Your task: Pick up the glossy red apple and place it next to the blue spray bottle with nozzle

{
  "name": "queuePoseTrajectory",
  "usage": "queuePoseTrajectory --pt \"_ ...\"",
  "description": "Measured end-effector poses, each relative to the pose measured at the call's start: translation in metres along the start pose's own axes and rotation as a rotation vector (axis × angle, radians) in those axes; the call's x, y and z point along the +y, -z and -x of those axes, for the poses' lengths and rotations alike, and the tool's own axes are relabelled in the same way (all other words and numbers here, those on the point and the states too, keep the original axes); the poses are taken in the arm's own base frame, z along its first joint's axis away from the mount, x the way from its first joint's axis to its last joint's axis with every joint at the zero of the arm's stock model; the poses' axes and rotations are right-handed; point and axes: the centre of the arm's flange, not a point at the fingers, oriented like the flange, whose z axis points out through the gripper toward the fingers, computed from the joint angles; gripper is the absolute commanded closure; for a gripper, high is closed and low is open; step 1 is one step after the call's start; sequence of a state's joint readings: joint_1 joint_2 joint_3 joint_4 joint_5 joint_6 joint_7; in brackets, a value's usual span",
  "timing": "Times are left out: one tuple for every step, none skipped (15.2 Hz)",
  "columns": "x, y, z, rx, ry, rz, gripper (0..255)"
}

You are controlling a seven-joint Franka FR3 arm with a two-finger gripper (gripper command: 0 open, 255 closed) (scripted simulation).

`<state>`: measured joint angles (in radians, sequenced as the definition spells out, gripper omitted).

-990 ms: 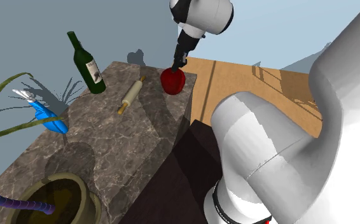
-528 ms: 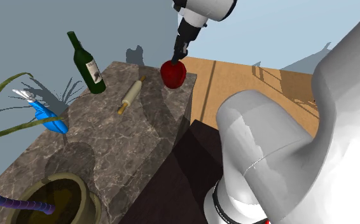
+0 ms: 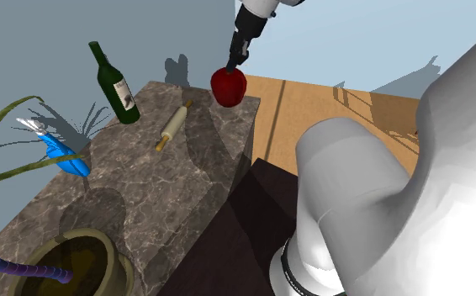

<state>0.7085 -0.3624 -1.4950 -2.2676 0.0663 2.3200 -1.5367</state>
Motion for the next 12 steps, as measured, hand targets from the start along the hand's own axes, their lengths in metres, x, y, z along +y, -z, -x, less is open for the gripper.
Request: queuePoseTrajectory --pt "0.0 0.003 -0.002 0.0 0.0 0.0 255" --pt "0.0 0.009 -0.003 0.0 0.0 0.0 255" --pt "0.001 0.014 -0.005 0.0 0.0 0.0 255" --pt "0.001 0.019 -0.008 0.0 0.0 0.0 255" --pt "0.001 0.023 -0.009 0.0 0.0 0.0 255" --pt "0.001 0.028 -0.011 0.0 0.0 0.0 255" --pt "0.002 0.032 -0.014 0.0 0.0 0.0 255" --pt "0.001 0.038 -0.016 0.0 0.0 0.0 255" --pt "0.001 0.043 -0.019 0.0 0.0 0.0 255" --pt "0.002 0.047 -0.021 0.0 0.0 0.0 255" --pt "0.002 0.053 -0.023 0.0 0.0 0.0 255" --pt "0.003 0.057 -0.025 0.0 0.0 0.0 255"
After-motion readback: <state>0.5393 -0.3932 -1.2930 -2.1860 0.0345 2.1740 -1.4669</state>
